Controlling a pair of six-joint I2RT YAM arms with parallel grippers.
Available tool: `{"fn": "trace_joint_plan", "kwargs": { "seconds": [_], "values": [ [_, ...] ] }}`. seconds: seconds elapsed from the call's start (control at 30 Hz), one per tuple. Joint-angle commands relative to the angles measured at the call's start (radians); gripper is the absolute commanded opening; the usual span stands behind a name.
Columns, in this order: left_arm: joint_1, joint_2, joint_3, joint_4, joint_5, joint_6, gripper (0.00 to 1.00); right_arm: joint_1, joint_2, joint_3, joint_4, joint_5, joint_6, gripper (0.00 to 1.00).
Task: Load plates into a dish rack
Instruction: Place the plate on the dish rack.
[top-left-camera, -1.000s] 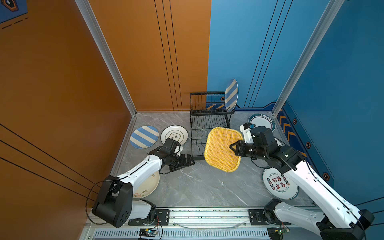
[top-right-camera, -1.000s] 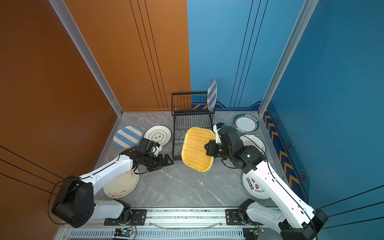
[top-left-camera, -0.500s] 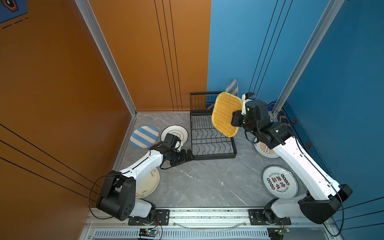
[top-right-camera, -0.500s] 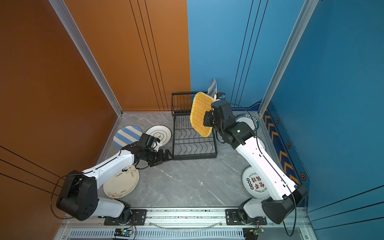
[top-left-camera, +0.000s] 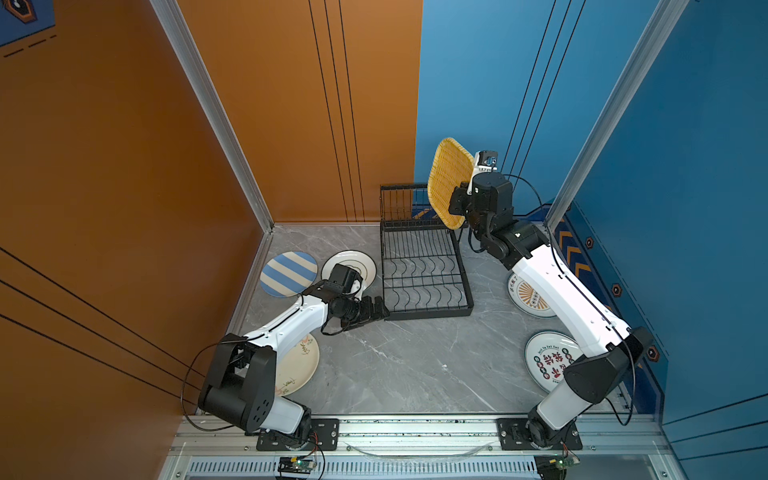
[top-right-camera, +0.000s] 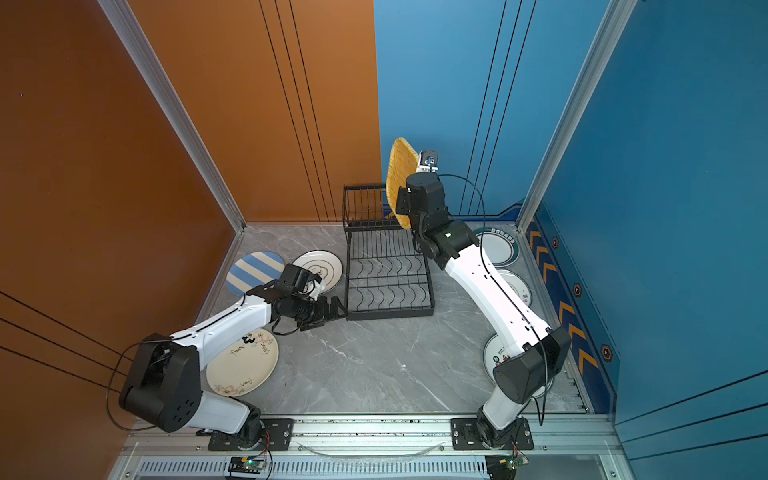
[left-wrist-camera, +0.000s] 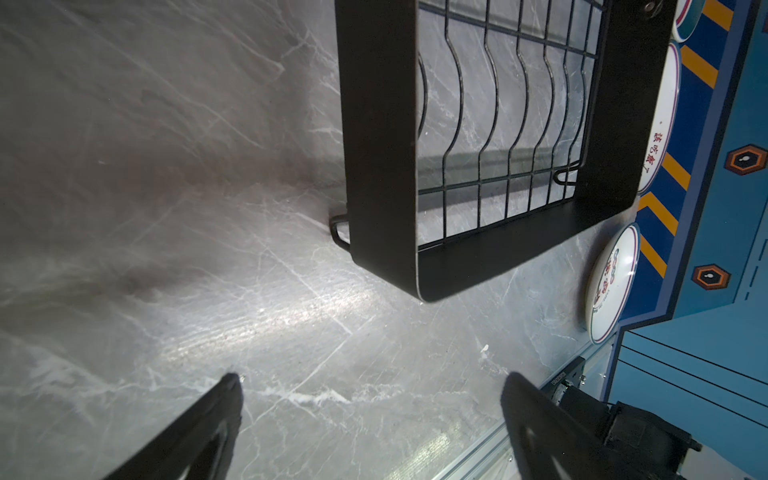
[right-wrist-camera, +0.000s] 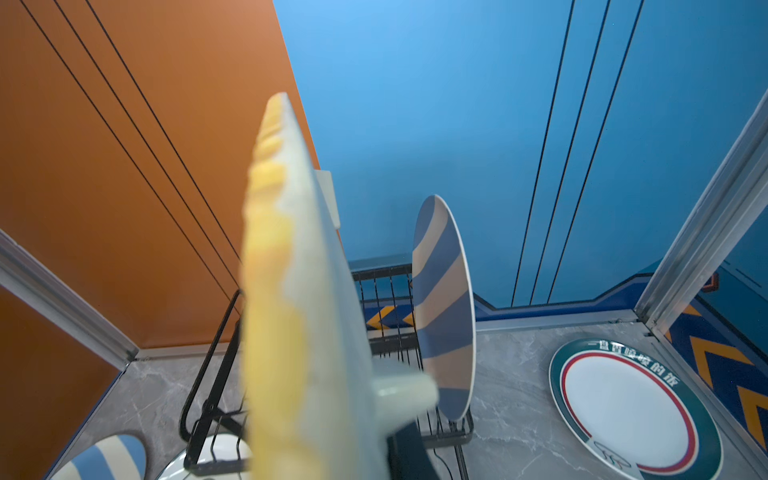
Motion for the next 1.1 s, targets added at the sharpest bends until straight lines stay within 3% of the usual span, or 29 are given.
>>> {"fn": "trace_joint_plan", "kwargs": {
  "seconds": [0.0,0.4,1.07],
  "values": [
    [0.007,0.02,0.027,-0.024,-0.003,0.023,0.98,-0.003,0.034,0.072,0.173,0.102,-0.072,0.0],
    [0.013,0.014,0.008,-0.023,0.003,0.04,0.98,-0.017,0.233,0.239,0.228,0.189,-0.17,0.0],
    [0.031,0.029,0.011,-0.022,0.005,0.05,0.98,-0.074,0.284,0.215,0.217,0.194,-0.139,0.0]
  ]
}}
